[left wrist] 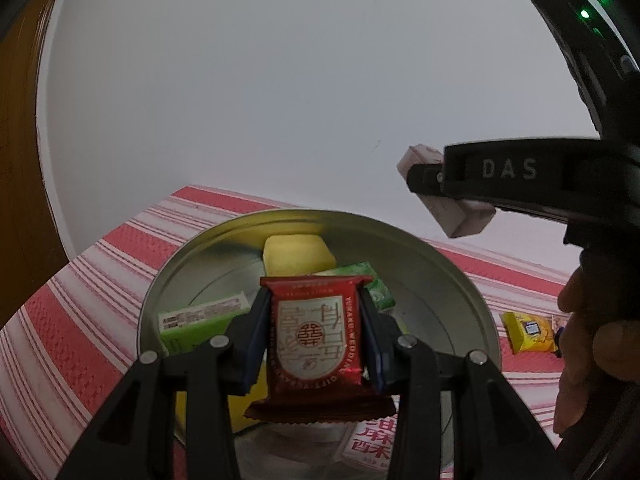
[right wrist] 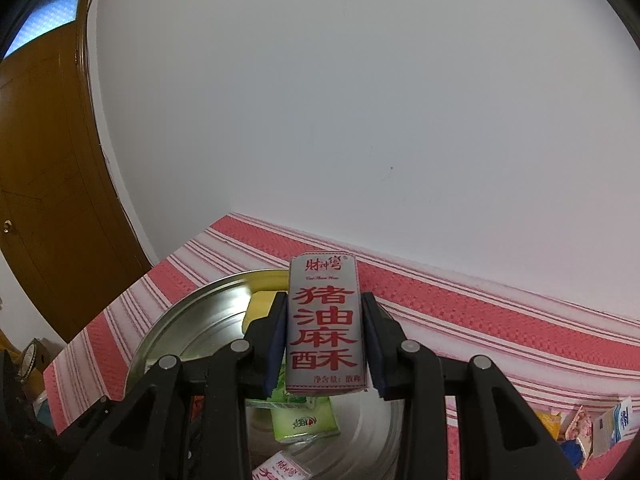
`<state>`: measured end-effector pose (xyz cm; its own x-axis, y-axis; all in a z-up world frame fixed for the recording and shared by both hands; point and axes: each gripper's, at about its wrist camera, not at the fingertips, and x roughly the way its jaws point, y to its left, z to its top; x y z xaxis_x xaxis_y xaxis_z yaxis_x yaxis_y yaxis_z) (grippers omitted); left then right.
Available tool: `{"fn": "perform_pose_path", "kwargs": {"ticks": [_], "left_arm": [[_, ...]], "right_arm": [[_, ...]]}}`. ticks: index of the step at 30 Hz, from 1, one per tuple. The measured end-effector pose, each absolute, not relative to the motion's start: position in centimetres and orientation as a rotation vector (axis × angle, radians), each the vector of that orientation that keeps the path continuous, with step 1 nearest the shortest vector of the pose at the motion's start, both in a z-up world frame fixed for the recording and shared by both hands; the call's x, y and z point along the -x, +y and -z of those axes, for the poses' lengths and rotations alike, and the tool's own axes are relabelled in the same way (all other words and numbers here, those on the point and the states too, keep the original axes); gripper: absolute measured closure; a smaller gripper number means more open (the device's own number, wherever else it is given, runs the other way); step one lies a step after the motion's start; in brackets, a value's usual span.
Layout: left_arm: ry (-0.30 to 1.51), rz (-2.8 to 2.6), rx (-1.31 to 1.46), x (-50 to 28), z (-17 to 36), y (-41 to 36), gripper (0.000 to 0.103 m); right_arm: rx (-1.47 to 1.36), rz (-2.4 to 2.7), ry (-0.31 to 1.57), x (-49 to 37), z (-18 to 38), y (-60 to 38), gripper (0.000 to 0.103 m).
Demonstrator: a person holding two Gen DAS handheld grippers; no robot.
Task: Organize objects
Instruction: 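Carry the red packet and white box over the silver tin, then open both tools to drop the red packet and white box into the tin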
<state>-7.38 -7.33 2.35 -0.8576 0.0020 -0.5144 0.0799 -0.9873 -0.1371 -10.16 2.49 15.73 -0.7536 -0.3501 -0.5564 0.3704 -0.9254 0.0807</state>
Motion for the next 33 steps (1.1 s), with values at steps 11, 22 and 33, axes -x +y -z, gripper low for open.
{"fn": "perform_pose_path", "kwargs": {"ticks": [11,22,33], "left_arm": [[0.242,2.937,-0.889,7.8,-1.9,-7.5,0.062],[0.264,2.877,-0.960,8.5,-1.1,-7.9,0.059],[0.199,2.912,-0.795,7.2,-2.4,-7.2,0.000]], "right_arm": [[-0.898,2.595,0.108,13.0,-14.3,-0.2,0.065],[-1.111,2.540,0.094,15.7,-11.4,-1.2,0.065],[-0.976,2.570,-0.191,14.1,-13.7,3.0,0.045]]}}
